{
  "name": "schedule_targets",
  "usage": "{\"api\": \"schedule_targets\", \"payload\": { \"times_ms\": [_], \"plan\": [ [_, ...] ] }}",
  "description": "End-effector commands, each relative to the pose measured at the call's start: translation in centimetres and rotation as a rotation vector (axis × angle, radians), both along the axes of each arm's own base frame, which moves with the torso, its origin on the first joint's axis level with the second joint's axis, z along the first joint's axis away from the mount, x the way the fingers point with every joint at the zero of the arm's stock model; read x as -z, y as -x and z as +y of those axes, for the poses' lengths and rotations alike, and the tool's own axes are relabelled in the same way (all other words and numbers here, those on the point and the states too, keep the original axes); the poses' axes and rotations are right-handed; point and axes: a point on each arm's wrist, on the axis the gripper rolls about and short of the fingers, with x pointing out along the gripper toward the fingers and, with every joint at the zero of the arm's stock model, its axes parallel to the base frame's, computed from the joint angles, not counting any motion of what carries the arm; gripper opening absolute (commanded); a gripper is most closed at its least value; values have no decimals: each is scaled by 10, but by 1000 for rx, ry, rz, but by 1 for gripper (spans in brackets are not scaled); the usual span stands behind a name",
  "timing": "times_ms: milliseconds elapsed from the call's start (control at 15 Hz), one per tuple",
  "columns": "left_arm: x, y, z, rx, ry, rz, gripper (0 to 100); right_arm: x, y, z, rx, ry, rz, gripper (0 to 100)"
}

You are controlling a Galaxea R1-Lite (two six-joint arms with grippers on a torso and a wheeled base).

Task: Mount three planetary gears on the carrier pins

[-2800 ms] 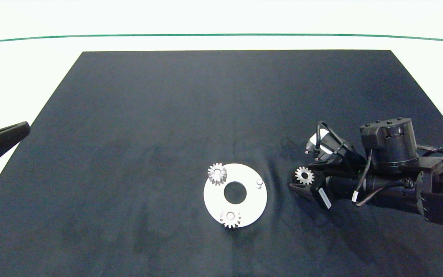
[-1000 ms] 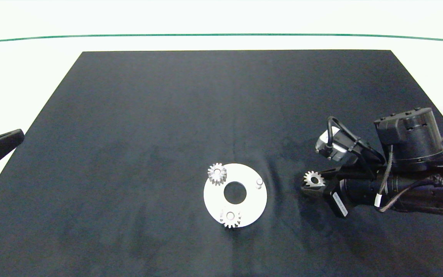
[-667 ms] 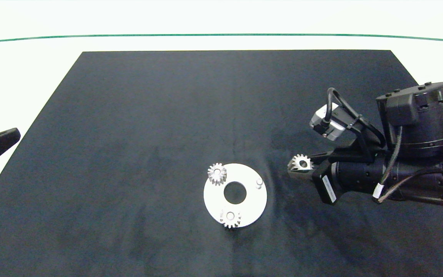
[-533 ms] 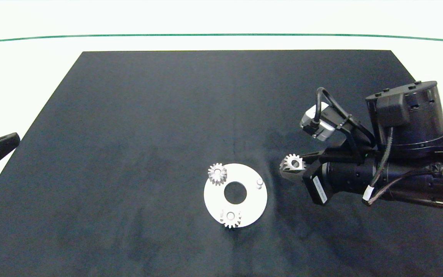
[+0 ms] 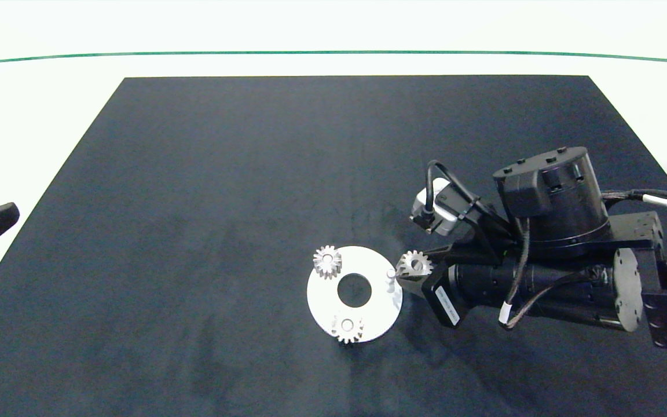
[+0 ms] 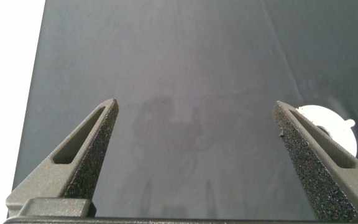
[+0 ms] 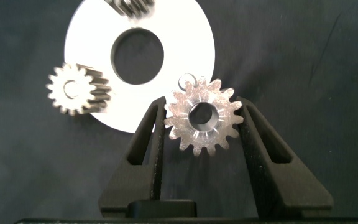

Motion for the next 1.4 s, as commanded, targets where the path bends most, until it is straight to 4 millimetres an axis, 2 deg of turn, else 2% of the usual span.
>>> {"api": "schedule_targets", "payload": {
  "times_ms": [67, 467, 1400],
  "plan": [
    [0, 1, 0, -3, 0, 0, 100, 10, -6, 5, 2, 25, 19, 25],
    [0, 1, 1, -2, 1, -1, 100, 13, -17, 15, 4, 19, -1, 25],
    [3, 2, 1, -2, -2, 3, 100, 23, -19, 26, -4, 46, 16, 25]
  ]
}}
